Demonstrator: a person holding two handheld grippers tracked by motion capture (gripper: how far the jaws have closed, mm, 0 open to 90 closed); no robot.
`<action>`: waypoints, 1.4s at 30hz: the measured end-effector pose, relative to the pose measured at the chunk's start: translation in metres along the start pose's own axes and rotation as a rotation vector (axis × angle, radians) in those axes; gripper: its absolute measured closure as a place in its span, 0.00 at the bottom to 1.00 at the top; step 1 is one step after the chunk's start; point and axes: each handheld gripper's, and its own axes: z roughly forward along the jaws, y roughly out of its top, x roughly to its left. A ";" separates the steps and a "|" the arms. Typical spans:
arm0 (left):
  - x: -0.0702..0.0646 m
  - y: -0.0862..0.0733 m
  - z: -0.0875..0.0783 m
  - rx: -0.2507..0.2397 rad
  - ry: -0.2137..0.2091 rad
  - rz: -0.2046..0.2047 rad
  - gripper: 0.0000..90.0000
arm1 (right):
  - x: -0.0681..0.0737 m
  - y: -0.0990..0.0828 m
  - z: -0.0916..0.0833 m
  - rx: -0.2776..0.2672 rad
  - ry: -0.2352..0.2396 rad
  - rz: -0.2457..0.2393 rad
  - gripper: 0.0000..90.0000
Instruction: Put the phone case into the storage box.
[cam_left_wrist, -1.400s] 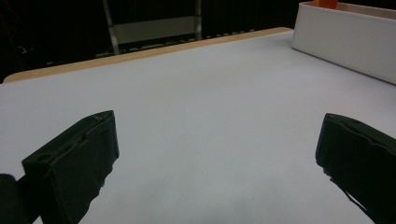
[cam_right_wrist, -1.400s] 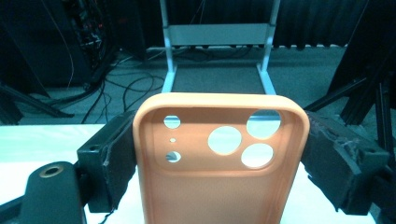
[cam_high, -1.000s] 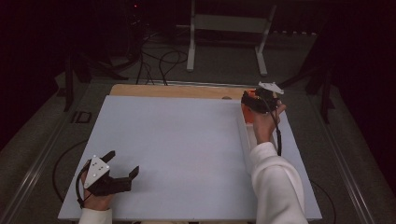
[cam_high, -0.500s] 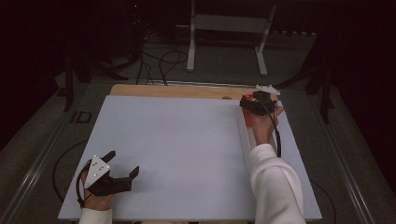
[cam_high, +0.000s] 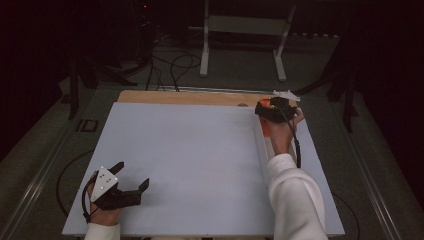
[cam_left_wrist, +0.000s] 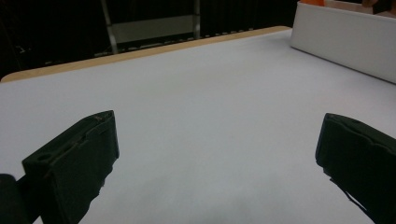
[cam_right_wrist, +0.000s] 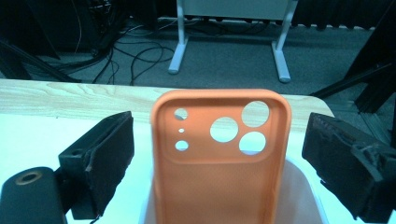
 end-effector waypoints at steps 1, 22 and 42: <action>0.000 0.000 0.000 0.000 0.001 0.000 0.00 | 0.000 0.000 0.000 -0.003 -0.003 -0.003 0.10; 0.000 0.000 -0.001 -0.001 0.002 -0.002 0.00 | 0.042 0.005 -0.033 -0.027 0.156 -0.006 0.10; -0.001 0.001 0.003 0.036 -0.038 0.008 0.00 | 0.080 -0.037 -0.102 -0.002 0.425 -0.186 0.11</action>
